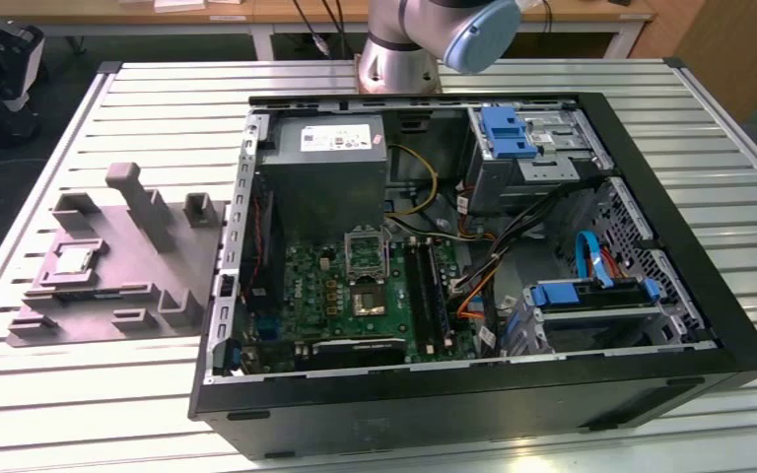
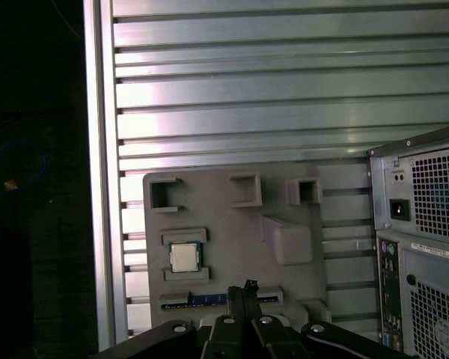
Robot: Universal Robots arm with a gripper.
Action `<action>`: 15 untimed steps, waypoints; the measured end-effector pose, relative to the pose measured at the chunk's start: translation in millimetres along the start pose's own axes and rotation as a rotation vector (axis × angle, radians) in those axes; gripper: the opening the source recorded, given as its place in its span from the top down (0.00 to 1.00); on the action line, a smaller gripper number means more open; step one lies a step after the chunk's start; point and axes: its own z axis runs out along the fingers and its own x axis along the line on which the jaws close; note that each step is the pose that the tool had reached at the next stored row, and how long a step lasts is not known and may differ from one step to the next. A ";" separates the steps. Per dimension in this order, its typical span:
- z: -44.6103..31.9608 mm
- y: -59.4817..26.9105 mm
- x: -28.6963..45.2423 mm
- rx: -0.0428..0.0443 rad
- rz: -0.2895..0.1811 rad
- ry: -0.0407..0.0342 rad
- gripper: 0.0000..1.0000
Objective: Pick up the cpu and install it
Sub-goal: 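Reach for the cpu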
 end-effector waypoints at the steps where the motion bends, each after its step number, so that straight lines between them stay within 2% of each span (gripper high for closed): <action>1: 0.1 0.0 0.4 -0.0001 0.000 -0.0001 0.89; 15: 0.4 -0.6 7.9 -0.0001 0.000 -0.0001 0.89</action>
